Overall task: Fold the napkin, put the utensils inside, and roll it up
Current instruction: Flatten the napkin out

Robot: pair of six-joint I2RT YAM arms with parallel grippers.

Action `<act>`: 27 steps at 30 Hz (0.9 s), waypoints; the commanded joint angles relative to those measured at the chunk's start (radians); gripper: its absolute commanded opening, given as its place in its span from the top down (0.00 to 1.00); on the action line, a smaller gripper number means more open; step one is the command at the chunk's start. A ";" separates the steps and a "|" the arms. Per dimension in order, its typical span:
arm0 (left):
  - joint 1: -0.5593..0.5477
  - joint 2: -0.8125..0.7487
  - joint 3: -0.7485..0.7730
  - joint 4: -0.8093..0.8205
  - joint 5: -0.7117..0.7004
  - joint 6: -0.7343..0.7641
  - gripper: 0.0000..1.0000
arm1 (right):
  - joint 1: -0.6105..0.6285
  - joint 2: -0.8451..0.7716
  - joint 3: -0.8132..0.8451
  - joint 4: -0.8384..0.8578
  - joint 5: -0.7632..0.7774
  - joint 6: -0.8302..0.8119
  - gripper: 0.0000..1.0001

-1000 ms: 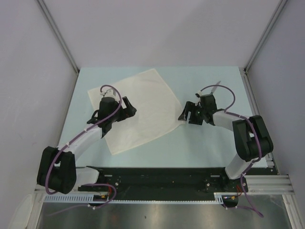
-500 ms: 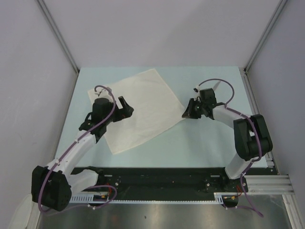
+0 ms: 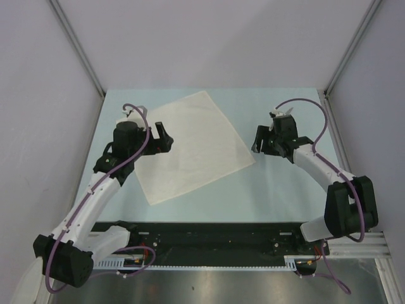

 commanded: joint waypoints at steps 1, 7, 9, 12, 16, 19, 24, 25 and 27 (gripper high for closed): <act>0.009 -0.004 0.072 -0.007 0.010 0.081 0.00 | -0.020 0.094 -0.067 0.015 -0.069 0.031 0.34; 0.020 -0.001 0.057 0.013 0.003 0.101 0.00 | -0.028 0.213 -0.054 0.092 -0.147 0.063 0.39; 0.027 -0.008 0.040 0.013 0.007 0.105 0.00 | -0.028 0.241 -0.035 0.096 -0.162 0.066 0.39; 0.043 -0.016 0.031 0.012 0.013 0.108 0.00 | -0.034 0.296 -0.013 0.095 -0.167 0.072 0.40; 0.055 -0.022 0.034 0.007 0.013 0.110 0.00 | -0.035 0.339 -0.007 0.102 -0.169 0.084 0.42; 0.057 -0.025 0.034 0.001 0.003 0.116 0.00 | -0.035 0.362 -0.001 0.099 -0.170 0.089 0.43; 0.057 -0.024 0.035 -0.004 0.003 0.121 0.00 | -0.024 0.375 0.010 0.067 -0.121 0.081 0.47; 0.057 -0.022 0.035 -0.004 0.006 0.121 0.00 | -0.020 0.376 0.016 0.052 -0.109 0.078 0.48; 0.057 -0.025 0.037 -0.004 0.008 0.121 0.00 | -0.009 0.384 0.024 0.040 -0.066 0.072 0.53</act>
